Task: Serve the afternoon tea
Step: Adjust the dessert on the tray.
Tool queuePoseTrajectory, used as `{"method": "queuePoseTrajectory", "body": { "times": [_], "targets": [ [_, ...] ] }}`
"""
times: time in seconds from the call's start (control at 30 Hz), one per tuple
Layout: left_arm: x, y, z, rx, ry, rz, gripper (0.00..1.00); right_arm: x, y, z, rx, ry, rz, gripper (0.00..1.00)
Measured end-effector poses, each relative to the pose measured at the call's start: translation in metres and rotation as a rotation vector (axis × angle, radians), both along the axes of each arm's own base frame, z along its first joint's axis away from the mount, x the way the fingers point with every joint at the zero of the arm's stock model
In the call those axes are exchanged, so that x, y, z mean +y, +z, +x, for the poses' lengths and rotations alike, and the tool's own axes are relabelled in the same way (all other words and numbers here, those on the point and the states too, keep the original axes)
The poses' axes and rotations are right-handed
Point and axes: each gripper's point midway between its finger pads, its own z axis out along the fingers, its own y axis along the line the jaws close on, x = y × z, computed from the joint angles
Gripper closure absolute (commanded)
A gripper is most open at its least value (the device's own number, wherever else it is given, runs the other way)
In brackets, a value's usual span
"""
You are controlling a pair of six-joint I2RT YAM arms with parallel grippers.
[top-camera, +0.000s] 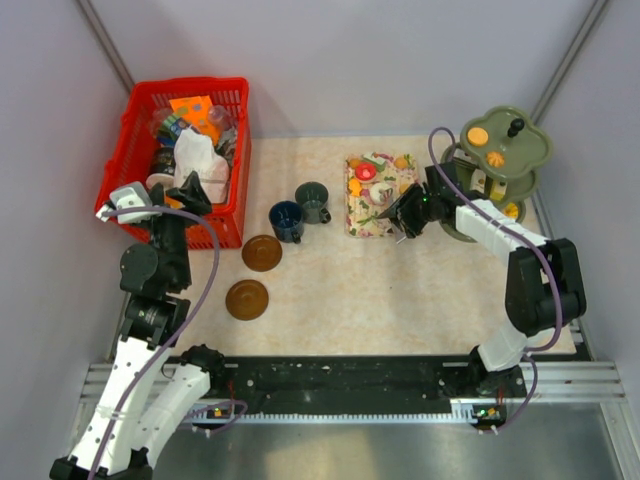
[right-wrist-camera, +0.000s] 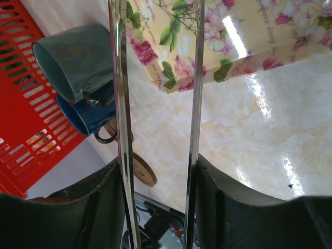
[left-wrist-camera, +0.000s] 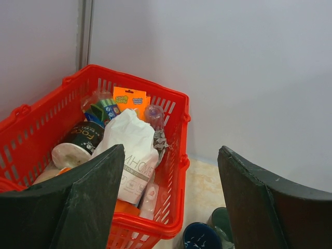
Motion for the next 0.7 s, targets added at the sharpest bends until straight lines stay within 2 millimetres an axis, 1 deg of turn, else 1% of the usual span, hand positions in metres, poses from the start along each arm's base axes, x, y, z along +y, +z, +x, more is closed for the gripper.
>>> {"method": "queuePoseTrajectory", "body": {
  "times": [0.17, 0.33, 0.5, 0.7],
  "targets": [
    [0.000, 0.000, 0.000, 0.000, 0.000, 0.000, 0.23, -0.002, -0.003, 0.002, 0.004, -0.004, -0.001, 0.52],
    [0.000, 0.000, 0.000, 0.000, 0.000, 0.000, 0.23, -0.004, -0.011, 0.005, 0.019, -0.010, -0.004, 0.52],
    [0.000, 0.000, 0.000, 0.000, 0.000, 0.000, 0.23, -0.001, -0.019, 0.006, 0.036, -0.002, 0.004, 0.52],
    [0.000, 0.000, 0.000, 0.000, 0.000, 0.000, 0.23, 0.004, -0.022, 0.009, 0.038, 0.013, 0.028, 0.52]
  ]
}}
